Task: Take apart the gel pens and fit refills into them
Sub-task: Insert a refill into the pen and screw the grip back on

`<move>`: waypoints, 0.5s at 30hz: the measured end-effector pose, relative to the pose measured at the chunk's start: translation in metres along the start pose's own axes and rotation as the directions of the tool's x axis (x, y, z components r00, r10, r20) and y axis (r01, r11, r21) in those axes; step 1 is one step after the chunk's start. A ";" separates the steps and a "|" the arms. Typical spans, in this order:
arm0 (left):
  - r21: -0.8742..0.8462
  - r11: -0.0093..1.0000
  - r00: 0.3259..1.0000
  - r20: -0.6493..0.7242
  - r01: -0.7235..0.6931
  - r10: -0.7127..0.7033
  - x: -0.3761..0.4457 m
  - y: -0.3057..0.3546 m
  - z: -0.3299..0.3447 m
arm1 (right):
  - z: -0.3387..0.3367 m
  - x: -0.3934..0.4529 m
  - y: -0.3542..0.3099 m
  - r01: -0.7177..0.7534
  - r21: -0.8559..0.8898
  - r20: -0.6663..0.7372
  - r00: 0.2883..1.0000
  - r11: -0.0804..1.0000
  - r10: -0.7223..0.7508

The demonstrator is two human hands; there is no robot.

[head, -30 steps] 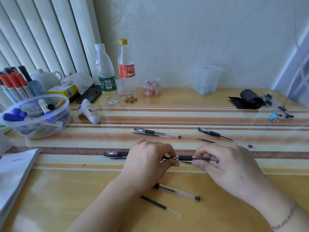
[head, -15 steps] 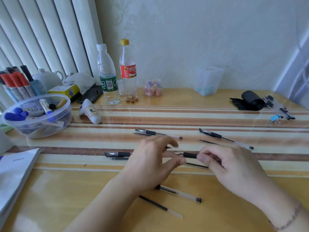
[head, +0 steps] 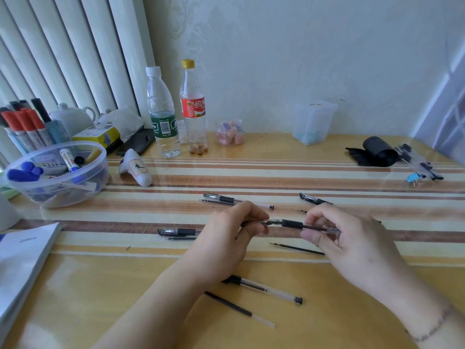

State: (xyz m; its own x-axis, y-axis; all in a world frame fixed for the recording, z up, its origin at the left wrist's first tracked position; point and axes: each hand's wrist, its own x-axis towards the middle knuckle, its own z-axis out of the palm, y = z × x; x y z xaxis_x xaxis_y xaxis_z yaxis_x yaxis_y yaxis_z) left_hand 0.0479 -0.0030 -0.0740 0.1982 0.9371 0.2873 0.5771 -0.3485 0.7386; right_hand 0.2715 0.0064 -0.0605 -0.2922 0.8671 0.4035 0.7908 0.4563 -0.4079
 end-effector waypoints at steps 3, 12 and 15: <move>0.025 0.999 1.000 -0.002 -0.025 0.025 0.000 0.002 0.002 | -0.001 0.000 -0.001 0.019 -0.017 -0.005 1.000 1.000 -0.019; 0.003 0.999 0.999 0.000 -0.046 0.046 -0.003 0.006 0.005 | -0.005 0.001 0.001 0.045 -0.034 -0.024 0.999 0.998 -0.046; 0.027 0.994 0.994 0.015 -0.107 0.107 -0.005 0.009 0.010 | 0.000 -0.001 -0.002 0.102 -0.039 -0.009 0.995 0.994 -0.102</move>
State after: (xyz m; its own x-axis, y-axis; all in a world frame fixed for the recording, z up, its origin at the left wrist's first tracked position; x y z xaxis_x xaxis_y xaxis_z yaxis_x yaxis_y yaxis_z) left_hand 0.0602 -0.0108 -0.0755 0.2704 0.8946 0.3557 0.5736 -0.4464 0.6868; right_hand 0.2707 0.0046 -0.0601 -0.3664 0.8139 0.4508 0.7771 0.5342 -0.3327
